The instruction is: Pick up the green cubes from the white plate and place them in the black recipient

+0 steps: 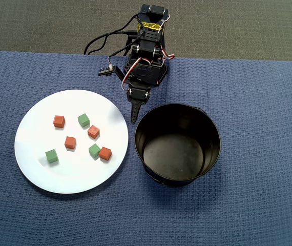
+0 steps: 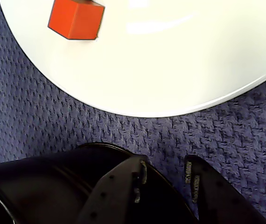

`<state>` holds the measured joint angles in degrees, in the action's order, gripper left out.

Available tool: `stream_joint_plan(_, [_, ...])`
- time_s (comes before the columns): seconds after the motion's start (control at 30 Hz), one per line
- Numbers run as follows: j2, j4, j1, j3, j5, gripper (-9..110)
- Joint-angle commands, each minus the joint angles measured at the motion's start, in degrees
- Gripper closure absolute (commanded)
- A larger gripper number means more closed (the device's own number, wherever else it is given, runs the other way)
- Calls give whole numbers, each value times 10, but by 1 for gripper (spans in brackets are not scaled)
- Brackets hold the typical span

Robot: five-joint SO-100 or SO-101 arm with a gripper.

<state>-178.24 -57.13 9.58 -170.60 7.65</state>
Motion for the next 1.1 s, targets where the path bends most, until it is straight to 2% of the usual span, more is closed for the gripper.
stream_joint_plan(0.0, [-4,-16,-3,45,-23,102])
stream_joint_plan(0.47, [-4,-15,1,52,-32,102])
stream_joint_plan(0.67, [-6,-122,18,151,-44,99])
stream_joint_plan(0.77, [-6,-103,32,157,-42,101])
stream_joint_plan(0.87, [-6,-95,36,173,26,101])
stream_joint_plan(0.97, [-6,-167,61,243,102,101])
stream_joint_plan(1.07, [-6,-190,69,262,208,92])
